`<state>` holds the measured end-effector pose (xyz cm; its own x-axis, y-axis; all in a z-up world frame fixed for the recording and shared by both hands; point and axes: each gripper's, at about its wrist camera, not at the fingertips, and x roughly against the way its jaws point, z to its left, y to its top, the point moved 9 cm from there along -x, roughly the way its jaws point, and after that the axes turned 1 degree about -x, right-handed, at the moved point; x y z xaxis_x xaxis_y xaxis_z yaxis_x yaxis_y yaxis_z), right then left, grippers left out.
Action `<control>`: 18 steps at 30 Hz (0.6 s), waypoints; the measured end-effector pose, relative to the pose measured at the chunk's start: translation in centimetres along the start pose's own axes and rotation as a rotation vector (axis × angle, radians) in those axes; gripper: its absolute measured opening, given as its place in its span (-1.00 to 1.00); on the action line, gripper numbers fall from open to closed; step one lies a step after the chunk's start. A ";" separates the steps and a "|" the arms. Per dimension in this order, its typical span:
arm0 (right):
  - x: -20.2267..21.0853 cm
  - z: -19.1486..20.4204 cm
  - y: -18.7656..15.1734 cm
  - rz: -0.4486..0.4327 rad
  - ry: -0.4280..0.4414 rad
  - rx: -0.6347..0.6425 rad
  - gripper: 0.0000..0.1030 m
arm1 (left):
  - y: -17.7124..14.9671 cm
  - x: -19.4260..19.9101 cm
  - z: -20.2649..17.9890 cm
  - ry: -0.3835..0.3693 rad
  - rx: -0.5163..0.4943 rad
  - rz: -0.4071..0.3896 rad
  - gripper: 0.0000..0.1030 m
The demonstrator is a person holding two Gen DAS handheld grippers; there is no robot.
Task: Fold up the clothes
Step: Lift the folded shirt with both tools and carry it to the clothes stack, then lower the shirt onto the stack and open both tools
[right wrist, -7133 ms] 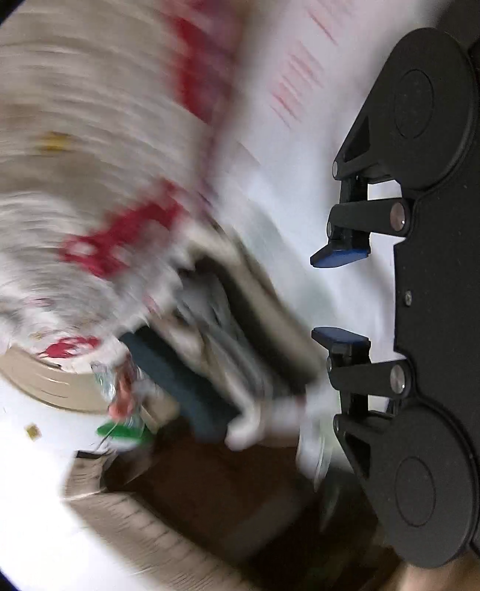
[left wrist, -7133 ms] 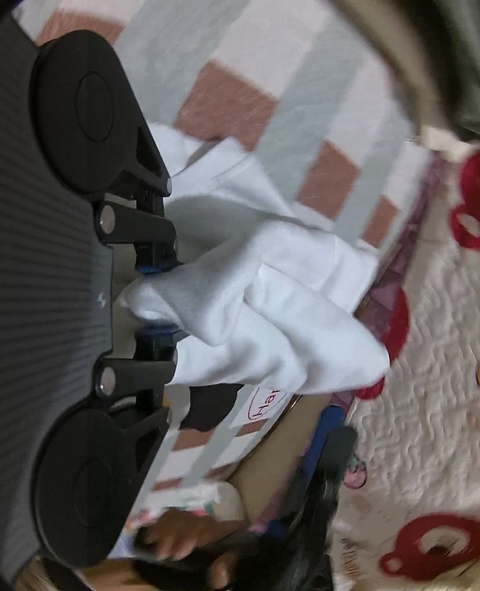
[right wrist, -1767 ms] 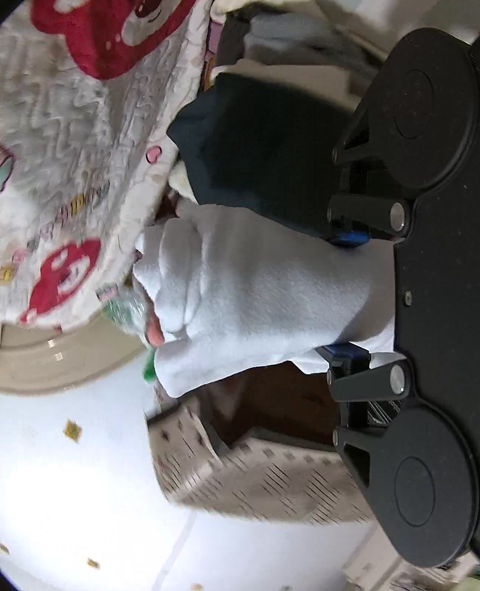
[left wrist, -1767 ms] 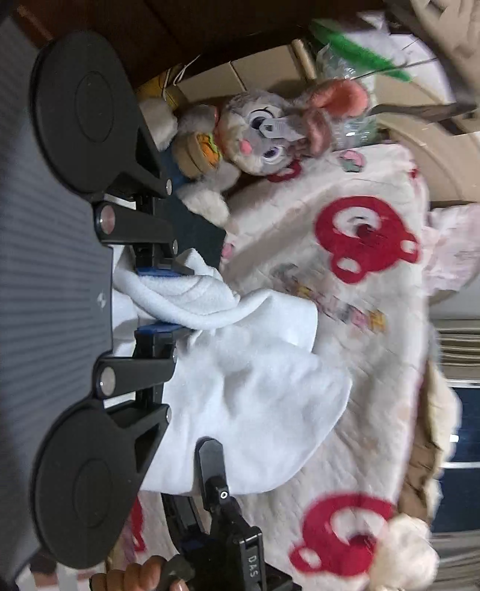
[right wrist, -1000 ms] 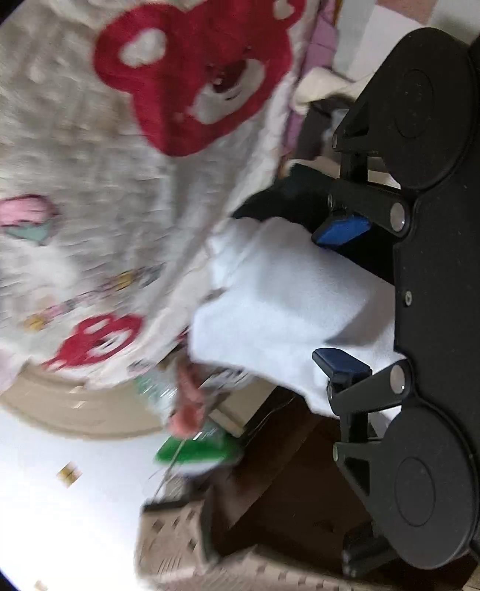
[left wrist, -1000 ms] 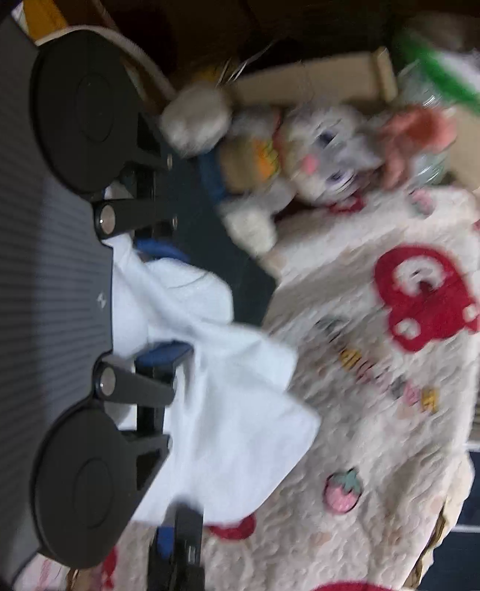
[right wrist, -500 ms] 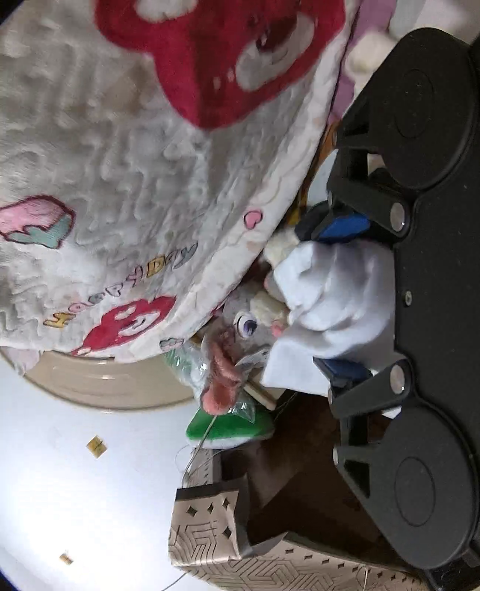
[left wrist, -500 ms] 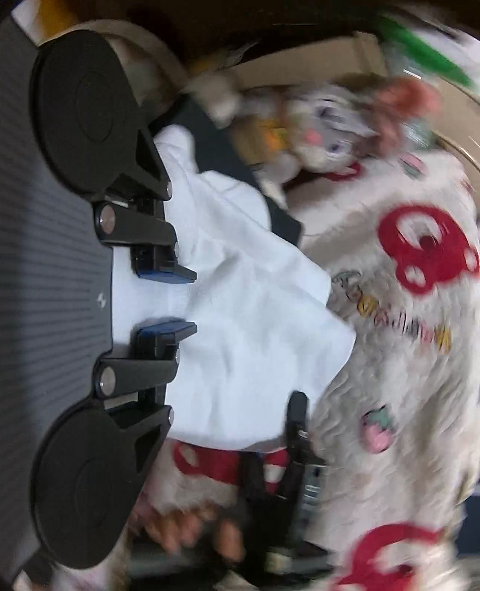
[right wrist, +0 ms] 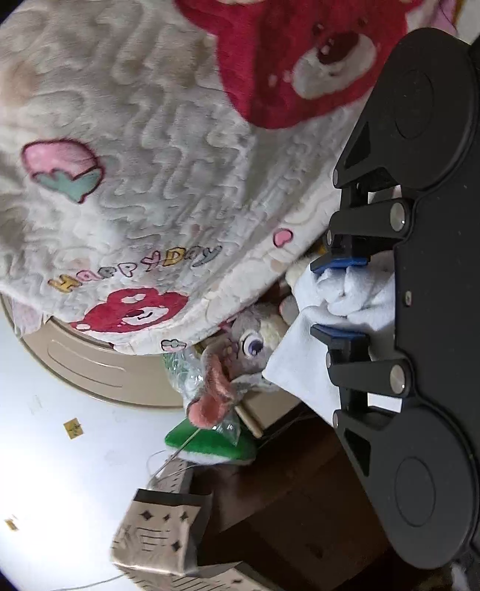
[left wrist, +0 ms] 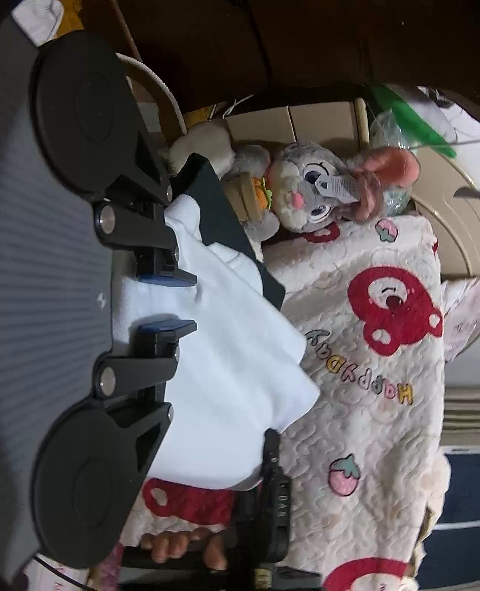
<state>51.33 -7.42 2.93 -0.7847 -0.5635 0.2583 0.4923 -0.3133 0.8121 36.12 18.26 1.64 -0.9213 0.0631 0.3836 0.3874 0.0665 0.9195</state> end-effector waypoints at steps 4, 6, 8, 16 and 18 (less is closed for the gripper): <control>1.9 0.3 0.5 0.017 0.008 0.040 0.19 | 1.7 0.1 -0.2 -0.006 0.031 -0.009 -0.22; 2.8 0.5 0.7 0.026 0.012 0.060 0.31 | 2.3 0.2 -0.5 -0.030 0.055 0.003 -0.11; 3.8 0.6 1.0 0.035 0.017 0.080 0.31 | 2.7 0.5 -0.9 -0.043 0.060 0.004 -0.03; 7.4 1.3 1.4 0.083 0.043 0.176 0.31 | 1.3 2.0 -4.0 -0.057 0.016 0.085 0.28; 7.9 1.7 0.2 0.118 0.042 0.252 0.31 | 0.7 2.5 -4.6 -0.017 -0.012 0.100 0.31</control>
